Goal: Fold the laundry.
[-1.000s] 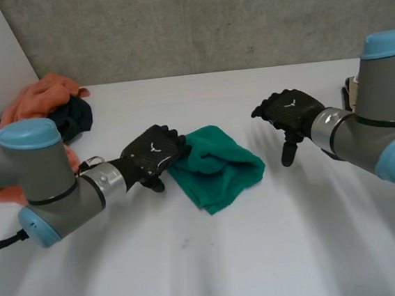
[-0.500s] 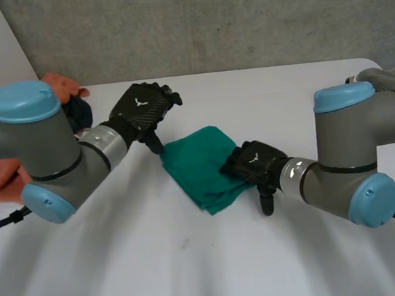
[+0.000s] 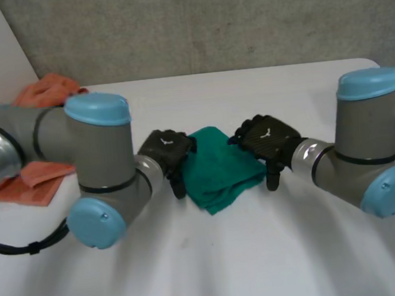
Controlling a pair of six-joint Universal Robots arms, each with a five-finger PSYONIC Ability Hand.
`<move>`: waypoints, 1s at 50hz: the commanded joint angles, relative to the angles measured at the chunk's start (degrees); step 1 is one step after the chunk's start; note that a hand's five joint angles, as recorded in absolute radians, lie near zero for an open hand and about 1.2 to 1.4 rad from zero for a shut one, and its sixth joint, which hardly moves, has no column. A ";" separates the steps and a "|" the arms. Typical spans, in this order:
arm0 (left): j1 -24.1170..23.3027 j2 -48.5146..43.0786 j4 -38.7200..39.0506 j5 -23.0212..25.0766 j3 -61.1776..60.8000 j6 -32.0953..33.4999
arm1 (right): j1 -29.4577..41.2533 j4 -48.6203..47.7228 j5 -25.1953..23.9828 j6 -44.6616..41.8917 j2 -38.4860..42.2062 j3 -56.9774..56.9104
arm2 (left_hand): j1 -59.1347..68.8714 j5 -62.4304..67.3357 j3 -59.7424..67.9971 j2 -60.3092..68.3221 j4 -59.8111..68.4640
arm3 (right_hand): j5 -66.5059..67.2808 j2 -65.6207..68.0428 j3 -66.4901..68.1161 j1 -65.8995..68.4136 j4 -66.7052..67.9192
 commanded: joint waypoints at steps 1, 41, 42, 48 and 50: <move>2.72 7.52 1.33 1.74 -2.49 -0.15 | 1.51 -0.21 -3.30 -2.19 3.17 -1.85 | 1.26 1.10 2.15 1.59 1.36 | -2.37 -1.32 -1.84 -0.95 -2.17; 4.13 20.27 3.79 29.25 -9.26 -1.73 | 5.21 -19.19 -1.72 -1.66 8.89 1.85 | -10.90 -11.06 -10.01 -10.57 -10.80 | 9.07 10.12 9.60 10.49 9.27; 4.05 20.27 3.79 29.16 -9.26 -1.73 | 5.29 -19.28 -1.72 -1.49 8.89 1.76 | -10.90 -11.06 -10.01 -10.57 -10.80 | 9.07 10.12 9.60 10.49 9.27; 4.13 20.54 3.88 28.81 -8.91 -1.99 | 6.35 -19.63 -1.72 -1.14 10.29 -0.09 | -10.90 -11.06 -10.01 -10.57 -10.80 | 10.57 11.62 11.10 11.99 10.77; 4.31 20.63 3.88 28.81 -8.91 -1.99 | 6.52 -19.81 -1.72 -1.14 10.99 -0.79 | -10.90 -11.06 -10.01 -10.57 -10.80 | 14.58 15.64 15.12 16.01 14.78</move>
